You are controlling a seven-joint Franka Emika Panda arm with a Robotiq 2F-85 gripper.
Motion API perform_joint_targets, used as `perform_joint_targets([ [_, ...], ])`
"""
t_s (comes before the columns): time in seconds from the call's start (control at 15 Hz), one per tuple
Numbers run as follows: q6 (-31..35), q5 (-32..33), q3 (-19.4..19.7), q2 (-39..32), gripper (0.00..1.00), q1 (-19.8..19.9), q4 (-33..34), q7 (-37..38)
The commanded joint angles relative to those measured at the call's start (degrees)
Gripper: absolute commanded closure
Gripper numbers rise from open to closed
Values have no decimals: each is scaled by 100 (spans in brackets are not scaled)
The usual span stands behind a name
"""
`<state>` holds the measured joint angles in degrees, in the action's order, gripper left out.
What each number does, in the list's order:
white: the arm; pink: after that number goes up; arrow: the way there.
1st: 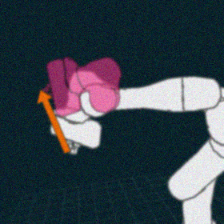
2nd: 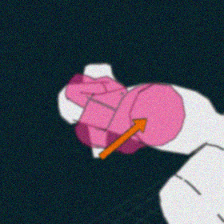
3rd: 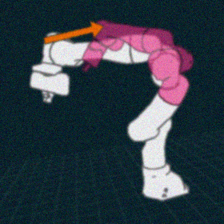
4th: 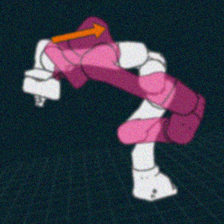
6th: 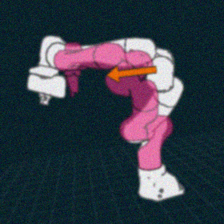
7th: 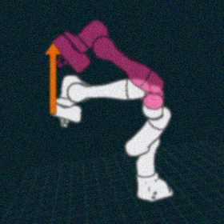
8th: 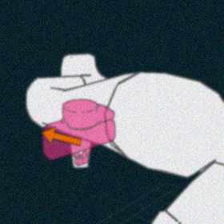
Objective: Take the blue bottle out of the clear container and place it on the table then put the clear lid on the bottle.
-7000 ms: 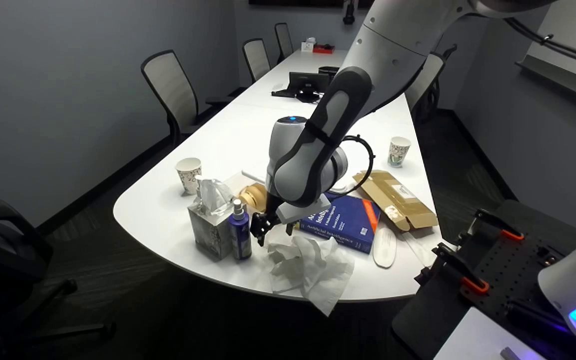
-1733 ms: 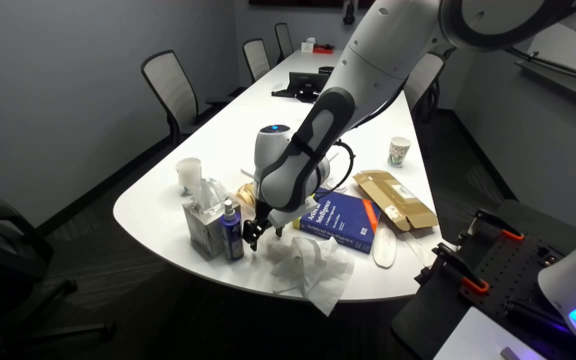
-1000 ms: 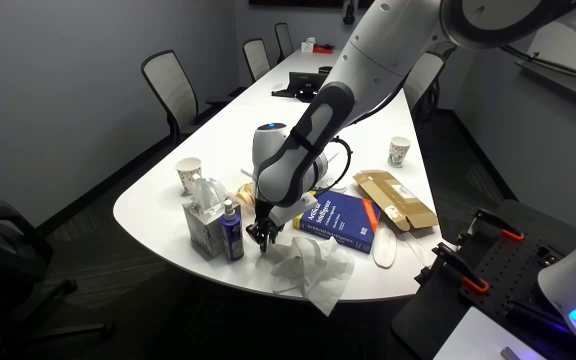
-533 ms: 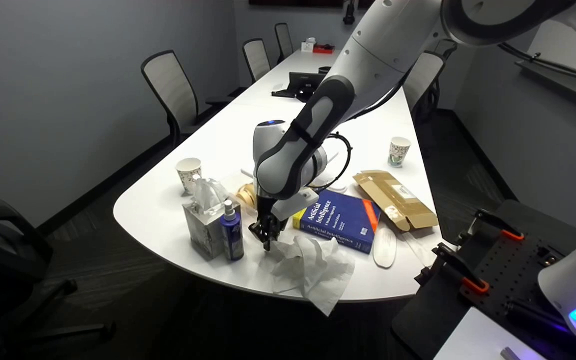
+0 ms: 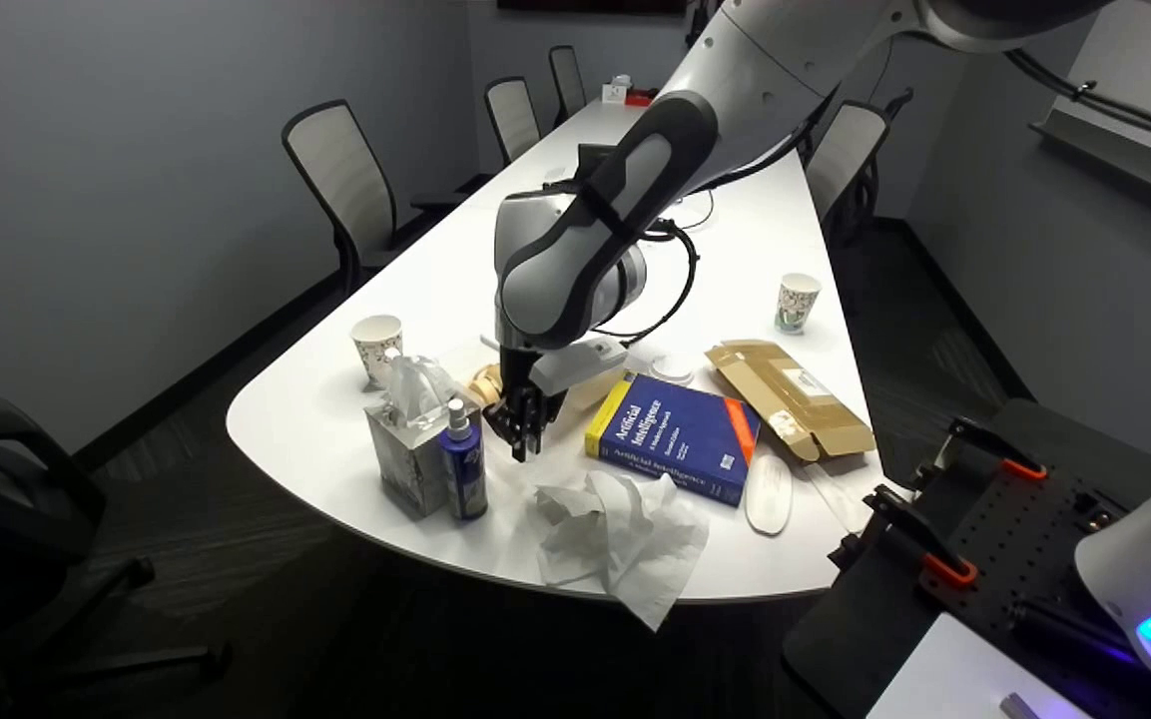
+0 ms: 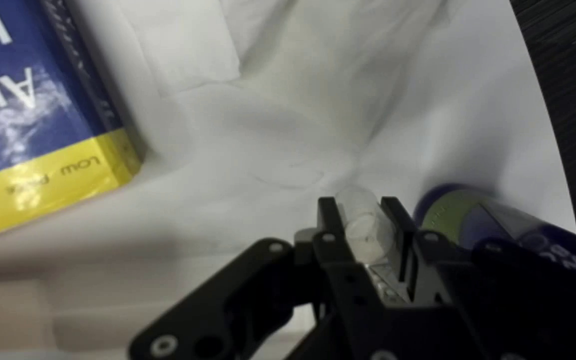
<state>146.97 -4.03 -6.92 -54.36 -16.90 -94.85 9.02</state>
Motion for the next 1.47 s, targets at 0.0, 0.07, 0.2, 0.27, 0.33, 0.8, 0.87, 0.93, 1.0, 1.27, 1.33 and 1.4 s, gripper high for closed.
perform_joint_targets([
  [0.0,-323,195,8,604,94,-20,-269,-80],
  [0.07,-408,250,6,751,94,-47,-299,-70],
  [0.2,-587,375,18,1009,94,-113,-320,-48],
  [0.27,-687,449,16,1130,94,-140,-329,-51],
  [0.33,-784,520,5,1253,94,-170,-331,-62],
  [0.8,-1505,771,-263,1547,94,-353,-21,-429],
  [0.87,-1573,779,-310,1571,94,-374,-9,-505],
  [0.93,-1653,814,-332,1563,94,-418,31,-532],
  [1.0,-1699,850,-366,1553,94,-441,61,-581],
  [1.27,-1646,956,-409,1484,94,-539,138,-609],
  [1.33,-1595,981,-387,1452,94,-566,159,-594],
  [1.4,-1590,1007,-361,1435,94,-594,182,-580],
])
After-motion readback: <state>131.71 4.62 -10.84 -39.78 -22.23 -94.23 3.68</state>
